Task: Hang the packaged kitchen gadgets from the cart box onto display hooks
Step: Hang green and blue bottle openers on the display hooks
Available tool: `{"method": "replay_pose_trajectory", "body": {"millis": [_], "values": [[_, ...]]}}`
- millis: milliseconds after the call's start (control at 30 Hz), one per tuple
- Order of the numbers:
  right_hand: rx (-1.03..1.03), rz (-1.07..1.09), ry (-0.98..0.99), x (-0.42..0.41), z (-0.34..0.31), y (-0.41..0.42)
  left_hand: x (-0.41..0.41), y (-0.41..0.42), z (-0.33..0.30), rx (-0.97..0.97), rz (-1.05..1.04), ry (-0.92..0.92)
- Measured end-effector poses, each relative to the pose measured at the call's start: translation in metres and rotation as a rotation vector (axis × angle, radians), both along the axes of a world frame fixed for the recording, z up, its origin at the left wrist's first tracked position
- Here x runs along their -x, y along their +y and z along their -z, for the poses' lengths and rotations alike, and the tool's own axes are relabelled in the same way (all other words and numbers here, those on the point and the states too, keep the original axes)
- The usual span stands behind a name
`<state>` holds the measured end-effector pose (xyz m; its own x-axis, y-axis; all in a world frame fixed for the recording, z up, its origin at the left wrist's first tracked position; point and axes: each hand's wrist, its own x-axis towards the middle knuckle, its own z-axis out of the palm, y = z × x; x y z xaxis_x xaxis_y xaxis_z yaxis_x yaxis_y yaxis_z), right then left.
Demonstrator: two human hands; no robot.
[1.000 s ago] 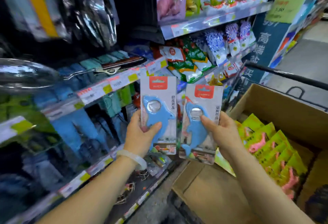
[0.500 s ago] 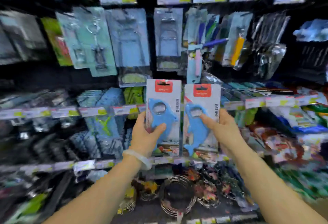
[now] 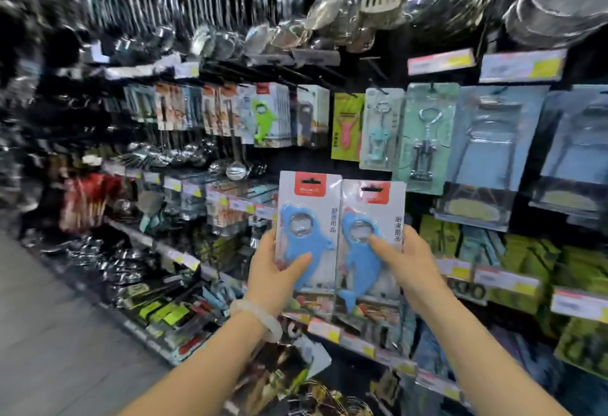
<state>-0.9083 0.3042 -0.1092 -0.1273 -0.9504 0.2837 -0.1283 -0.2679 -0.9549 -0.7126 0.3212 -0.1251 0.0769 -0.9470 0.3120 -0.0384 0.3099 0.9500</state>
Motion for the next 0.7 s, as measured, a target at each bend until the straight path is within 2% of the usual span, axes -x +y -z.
{"method": "replay_pose_trajectory", "body": {"millis": [267,700], "values": [[0.053,-0.14,-0.003,-0.092,-0.01,-0.102,-0.082,-0.077,-0.001,0.033,-0.115,-0.02],[0.135,-0.111,0.052,-0.171,-0.06,-0.3,-0.164,-0.247,-0.027,0.038,-0.196,0.06]]}}
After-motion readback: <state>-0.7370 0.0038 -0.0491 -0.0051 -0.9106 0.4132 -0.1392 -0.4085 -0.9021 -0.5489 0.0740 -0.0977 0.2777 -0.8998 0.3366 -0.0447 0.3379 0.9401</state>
